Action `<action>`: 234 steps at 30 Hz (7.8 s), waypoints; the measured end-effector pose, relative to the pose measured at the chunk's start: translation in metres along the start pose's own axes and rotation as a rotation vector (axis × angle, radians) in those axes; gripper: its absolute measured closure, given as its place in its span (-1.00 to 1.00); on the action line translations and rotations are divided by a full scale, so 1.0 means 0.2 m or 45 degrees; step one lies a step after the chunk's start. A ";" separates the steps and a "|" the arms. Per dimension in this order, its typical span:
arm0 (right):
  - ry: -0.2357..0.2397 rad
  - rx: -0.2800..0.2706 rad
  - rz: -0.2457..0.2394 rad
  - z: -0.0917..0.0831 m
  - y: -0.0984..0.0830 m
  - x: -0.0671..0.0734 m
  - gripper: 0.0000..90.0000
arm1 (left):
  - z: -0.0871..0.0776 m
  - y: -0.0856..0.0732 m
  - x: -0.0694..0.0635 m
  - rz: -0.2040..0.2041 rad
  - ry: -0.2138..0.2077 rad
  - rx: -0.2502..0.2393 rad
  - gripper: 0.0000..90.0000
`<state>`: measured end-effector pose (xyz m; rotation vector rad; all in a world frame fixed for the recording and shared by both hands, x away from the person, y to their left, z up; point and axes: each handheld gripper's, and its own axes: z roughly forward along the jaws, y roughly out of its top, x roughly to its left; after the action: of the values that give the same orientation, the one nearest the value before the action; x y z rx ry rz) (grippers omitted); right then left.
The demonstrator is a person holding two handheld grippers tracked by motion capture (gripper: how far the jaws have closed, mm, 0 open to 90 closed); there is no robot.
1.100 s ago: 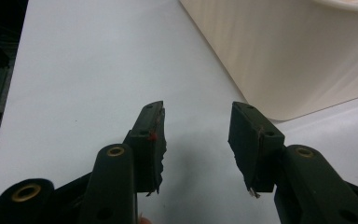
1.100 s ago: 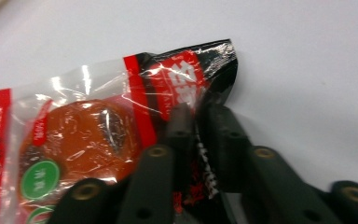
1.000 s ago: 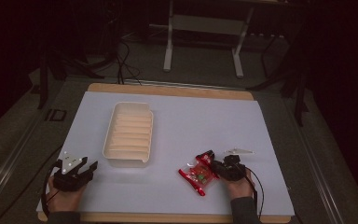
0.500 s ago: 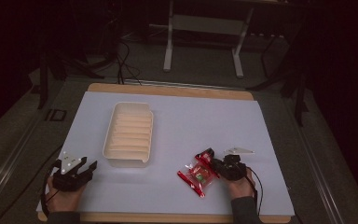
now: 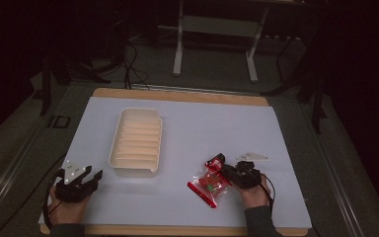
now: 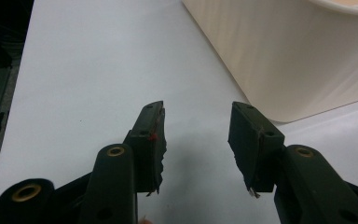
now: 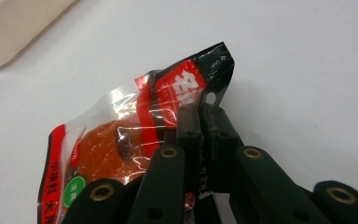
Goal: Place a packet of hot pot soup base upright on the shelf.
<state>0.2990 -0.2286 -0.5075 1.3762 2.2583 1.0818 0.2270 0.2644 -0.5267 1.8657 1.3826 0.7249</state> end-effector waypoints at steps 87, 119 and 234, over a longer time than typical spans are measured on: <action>0.079 -0.102 -0.348 -0.04 0.40 0.20 0.94 | 0.00 0.00 0.01 -0.020 0.001 -0.017 0.24; 0.162 -0.167 -0.461 0.01 0.54 0.24 0.95 | -0.01 0.00 0.01 -0.024 0.004 -0.015 0.26; 0.284 -0.299 -0.723 0.37 1.01 0.43 0.93 | -0.03 -0.01 0.02 -0.041 -0.001 -0.042 0.26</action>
<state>0.4277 -0.0680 -0.3996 0.4893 2.3551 1.2748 0.2229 0.2700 -0.5242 1.8143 1.3891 0.7268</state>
